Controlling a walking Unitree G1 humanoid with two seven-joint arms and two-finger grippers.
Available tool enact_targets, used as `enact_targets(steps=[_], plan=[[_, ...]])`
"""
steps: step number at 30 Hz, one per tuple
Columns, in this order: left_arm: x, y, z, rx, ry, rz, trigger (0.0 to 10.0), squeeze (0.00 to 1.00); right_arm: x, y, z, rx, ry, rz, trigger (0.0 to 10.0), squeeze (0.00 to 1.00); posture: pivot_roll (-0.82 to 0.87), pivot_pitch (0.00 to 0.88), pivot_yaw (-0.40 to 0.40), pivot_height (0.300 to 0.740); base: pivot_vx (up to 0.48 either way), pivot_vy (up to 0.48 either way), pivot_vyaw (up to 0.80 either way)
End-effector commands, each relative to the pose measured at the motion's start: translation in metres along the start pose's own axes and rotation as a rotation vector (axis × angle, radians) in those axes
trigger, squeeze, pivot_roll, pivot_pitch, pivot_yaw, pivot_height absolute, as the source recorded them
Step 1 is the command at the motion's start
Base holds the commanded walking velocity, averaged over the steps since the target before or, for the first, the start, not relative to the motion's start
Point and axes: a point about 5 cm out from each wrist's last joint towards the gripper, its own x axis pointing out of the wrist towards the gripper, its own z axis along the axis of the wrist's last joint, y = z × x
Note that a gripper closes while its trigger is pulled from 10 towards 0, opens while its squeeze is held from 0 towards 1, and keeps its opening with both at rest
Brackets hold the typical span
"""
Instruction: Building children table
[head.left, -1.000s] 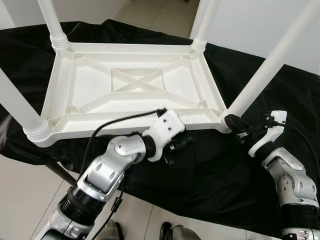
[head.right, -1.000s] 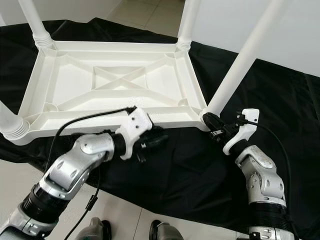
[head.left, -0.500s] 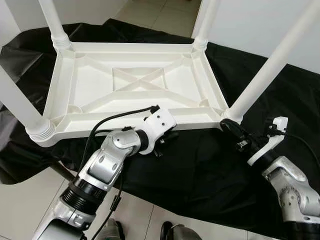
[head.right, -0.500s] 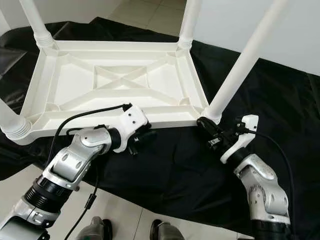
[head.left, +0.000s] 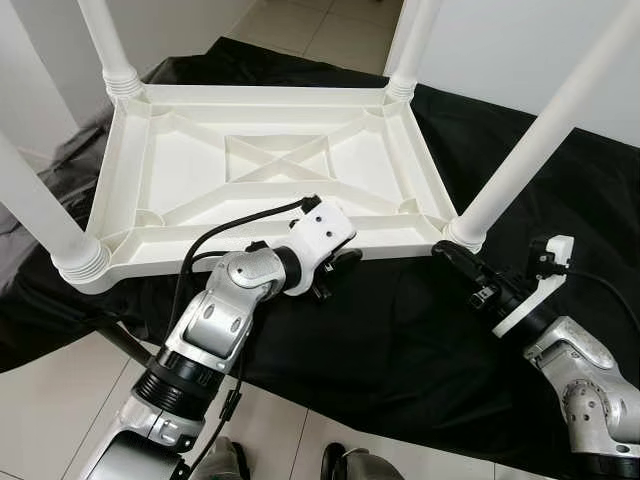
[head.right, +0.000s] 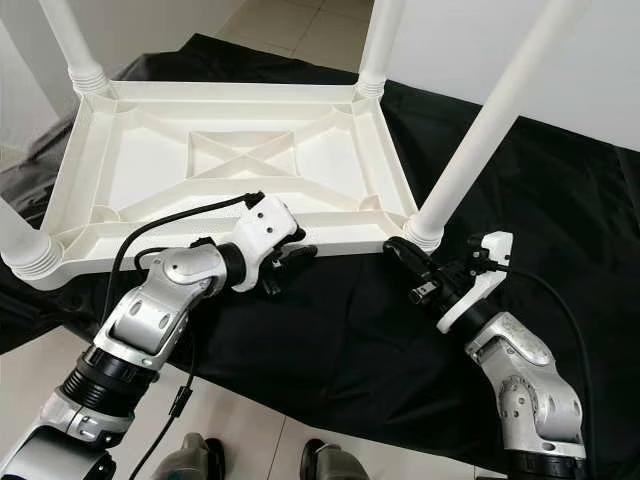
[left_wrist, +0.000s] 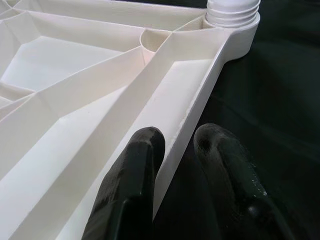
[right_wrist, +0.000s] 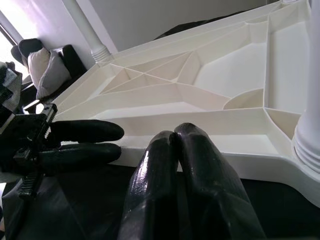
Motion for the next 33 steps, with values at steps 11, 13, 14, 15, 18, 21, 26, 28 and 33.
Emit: enact_targets(steps=[11, 13, 14, 15, 18, 21, 26, 28, 33], plan=[[0.009, 0.007, -0.03, 0.065, 0.134, 0.236, 10.0, 0.0, -0.002, -0.004, 0.007, -0.012, -0.014, -0.024, 10.0, 0.0, 0.03, 0.168, -0.051, 0.74, 0.0, 0.0, 0.0], [0.009, 0.008, -0.031, 0.068, 0.138, 0.241, 10.0, 0.0, -0.002, -0.004, 0.008, -0.014, -0.015, -0.027, 10.0, 0.0, 0.03, 0.168, -0.048, 0.74, 0.0, 0.0, 0.0], [0.01, 0.009, -0.032, 0.074, 0.144, 0.248, 10.0, 0.0, -0.002, -0.004, 0.008, -0.016, -0.016, -0.03, 10.0, 0.0, 0.03, 0.168, -0.048, 0.74, 0.0, 0.0, 0.0], [0.011, 0.01, -0.033, 0.074, 0.153, 0.245, 10.0, 0.0, -0.002, -0.004, 0.008, -0.017, -0.017, -0.033, 10.0, 0.0, 0.03, 0.168, -0.047, 0.74, 0.0, 0.0, 0.0], [0.012, 0.011, -0.035, 0.098, 0.169, 0.238, 10.0, 0.0, -0.003, -0.004, 0.008, -0.021, -0.017, -0.038, 10.0, 0.0, 0.03, 0.168, -0.045, 0.74, 0.0, 0.0, 0.0], [0.016, 0.015, -0.038, 0.127, 0.192, 0.237, 10.0, 0.0, -0.003, -0.004, 0.009, -0.028, -0.021, -0.046, 10.0, 0.0, 0.02, 0.167, -0.039, 0.74, 0.0, 0.0, 0.0], [0.021, 0.019, -0.043, 0.144, 0.221, 0.242, 10.0, 0.0, -0.002, -0.003, 0.01, -0.031, -0.026, -0.047, 10.0, 0.0, 0.02, 0.167, -0.035, 0.74, 0.0, 0.0, 0.0], [0.023, 0.022, -0.044, 0.134, 0.231, 0.25, 10.0, 0.0, -0.002, -0.003, 0.01, -0.032, -0.028, -0.052, 10.0, 0.0, 0.02, 0.167, -0.03, 0.74, 0.0, 0.0, 0.0], [0.024, 0.03, -0.043, 0.108, 0.23, 0.284, 10.0, 0.0, -0.004, -0.003, 0.011, -0.031, -0.033, -0.062, 10.0, 0.0, 0.01, 0.167, -0.028, 0.74, 0.0, 0.0, 0.0]])
